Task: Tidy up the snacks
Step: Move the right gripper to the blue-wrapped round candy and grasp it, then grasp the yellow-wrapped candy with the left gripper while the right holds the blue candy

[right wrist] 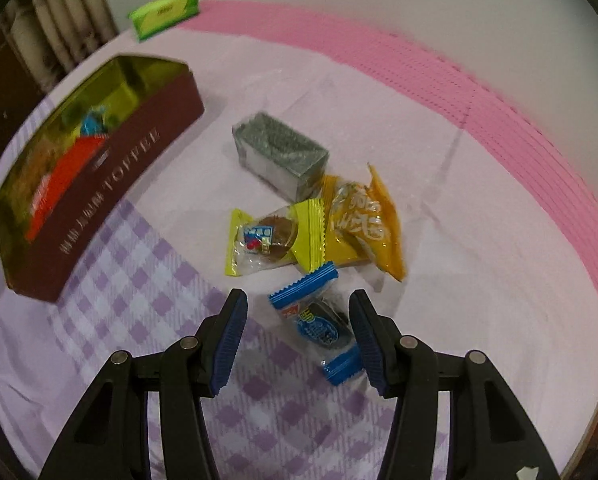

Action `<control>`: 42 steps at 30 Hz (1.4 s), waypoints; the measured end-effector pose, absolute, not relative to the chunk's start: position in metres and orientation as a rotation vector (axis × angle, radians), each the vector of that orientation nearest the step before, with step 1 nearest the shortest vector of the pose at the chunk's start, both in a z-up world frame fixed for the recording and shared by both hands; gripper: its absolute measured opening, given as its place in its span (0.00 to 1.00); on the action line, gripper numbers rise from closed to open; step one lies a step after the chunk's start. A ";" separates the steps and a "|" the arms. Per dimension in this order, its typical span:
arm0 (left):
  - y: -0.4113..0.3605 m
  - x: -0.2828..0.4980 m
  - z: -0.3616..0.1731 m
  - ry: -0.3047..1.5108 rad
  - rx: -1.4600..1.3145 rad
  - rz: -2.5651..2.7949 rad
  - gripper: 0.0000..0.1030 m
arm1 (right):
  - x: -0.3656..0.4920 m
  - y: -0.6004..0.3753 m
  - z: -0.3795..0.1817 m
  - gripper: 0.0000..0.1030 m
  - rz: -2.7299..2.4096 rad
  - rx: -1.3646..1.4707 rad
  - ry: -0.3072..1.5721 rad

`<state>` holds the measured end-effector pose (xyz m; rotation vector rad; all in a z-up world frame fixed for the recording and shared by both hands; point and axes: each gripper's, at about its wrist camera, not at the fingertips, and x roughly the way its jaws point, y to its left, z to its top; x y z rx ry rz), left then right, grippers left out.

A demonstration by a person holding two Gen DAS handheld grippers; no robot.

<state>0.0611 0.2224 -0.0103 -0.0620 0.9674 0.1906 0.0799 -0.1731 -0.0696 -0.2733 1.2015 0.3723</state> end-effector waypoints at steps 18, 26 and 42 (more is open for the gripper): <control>0.147 0.053 0.002 0.971 0.049 0.031 0.77 | 0.061 -0.191 -0.083 0.36 0.253 -0.073 1.100; 0.072 0.059 0.002 0.976 0.113 -0.138 0.77 | 0.046 -0.210 -0.083 0.28 0.148 -0.028 1.033; -0.054 0.062 -0.030 0.993 0.221 -0.410 0.77 | 0.033 -0.319 -0.087 0.28 -0.184 0.077 0.930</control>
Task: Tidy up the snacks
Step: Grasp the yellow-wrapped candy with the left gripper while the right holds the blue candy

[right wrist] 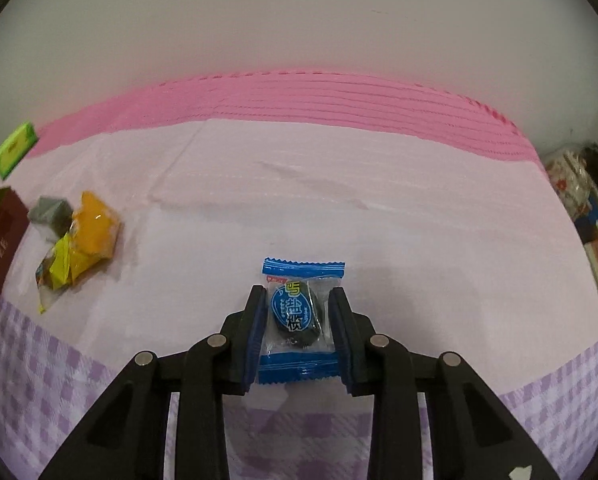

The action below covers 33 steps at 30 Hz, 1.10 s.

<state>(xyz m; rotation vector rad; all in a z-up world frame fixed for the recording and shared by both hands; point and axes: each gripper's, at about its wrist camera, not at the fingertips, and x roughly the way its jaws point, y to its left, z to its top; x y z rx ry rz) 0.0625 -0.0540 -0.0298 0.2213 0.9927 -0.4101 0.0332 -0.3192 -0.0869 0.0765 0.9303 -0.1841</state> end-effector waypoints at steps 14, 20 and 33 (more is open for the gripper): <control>-0.104 0.093 -0.077 1.107 0.296 -0.496 0.55 | 0.024 -0.316 -0.091 0.29 -0.204 0.067 0.887; -0.116 0.100 -0.083 1.115 0.298 -0.504 0.54 | 0.027 -0.317 -0.090 0.29 -0.201 0.071 0.887; -0.121 0.092 -0.083 1.121 0.263 -0.524 0.25 | 0.027 -0.318 -0.090 0.30 -0.199 0.074 0.887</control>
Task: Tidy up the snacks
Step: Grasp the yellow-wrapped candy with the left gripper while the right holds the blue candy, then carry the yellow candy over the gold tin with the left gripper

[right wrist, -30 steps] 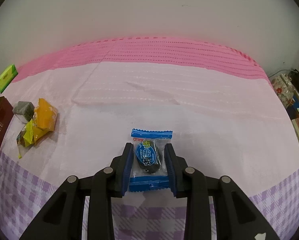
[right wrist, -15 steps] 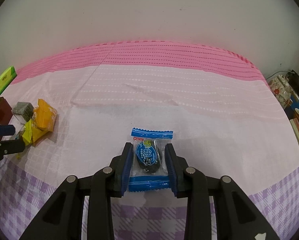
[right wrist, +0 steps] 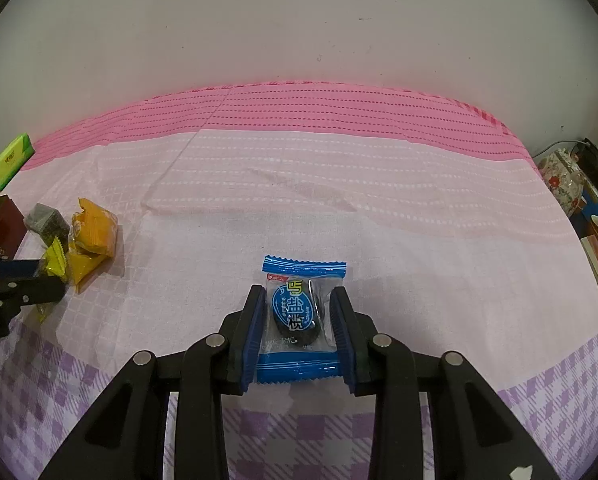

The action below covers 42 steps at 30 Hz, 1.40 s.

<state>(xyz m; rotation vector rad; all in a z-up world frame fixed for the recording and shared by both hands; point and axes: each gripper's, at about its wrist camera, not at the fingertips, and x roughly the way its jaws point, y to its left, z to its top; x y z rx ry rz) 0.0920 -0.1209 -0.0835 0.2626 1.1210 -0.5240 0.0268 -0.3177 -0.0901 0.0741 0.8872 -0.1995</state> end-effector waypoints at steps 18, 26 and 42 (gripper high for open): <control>-0.088 0.051 -0.064 1.099 0.222 -0.476 0.25 | 0.027 -0.319 -0.089 0.33 -0.208 0.075 0.888; -0.065 0.045 -0.036 1.043 0.177 -0.441 0.25 | 0.027 -0.318 -0.090 0.33 -0.209 0.072 0.889; 0.050 0.086 -0.009 1.007 0.056 -0.176 0.25 | 0.027 -0.319 -0.091 0.34 -0.208 0.070 0.889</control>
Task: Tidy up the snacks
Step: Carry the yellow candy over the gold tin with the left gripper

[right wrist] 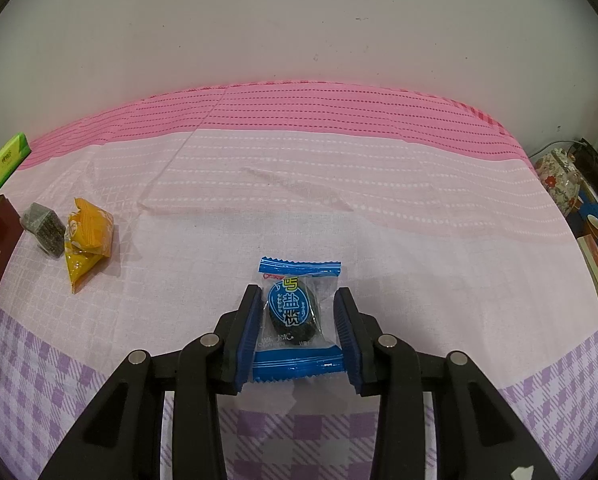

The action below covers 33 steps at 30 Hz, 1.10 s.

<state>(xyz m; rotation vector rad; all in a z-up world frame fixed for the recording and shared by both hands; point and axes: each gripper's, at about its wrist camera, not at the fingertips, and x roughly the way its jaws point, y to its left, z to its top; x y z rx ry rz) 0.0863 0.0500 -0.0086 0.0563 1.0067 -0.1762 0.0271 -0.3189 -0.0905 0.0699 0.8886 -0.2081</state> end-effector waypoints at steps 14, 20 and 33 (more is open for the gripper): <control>0.094 0.105 -0.033 1.056 0.037 -0.050 0.25 | 0.027 -0.324 -0.091 0.36 -0.214 0.073 0.889; 0.099 0.113 -0.045 1.077 0.049 -0.041 0.25 | 0.025 -0.325 -0.091 0.37 -0.216 0.070 0.889; 0.099 0.116 -0.060 1.091 0.094 -0.019 0.25 | 0.025 -0.326 -0.091 0.39 -0.218 0.070 0.890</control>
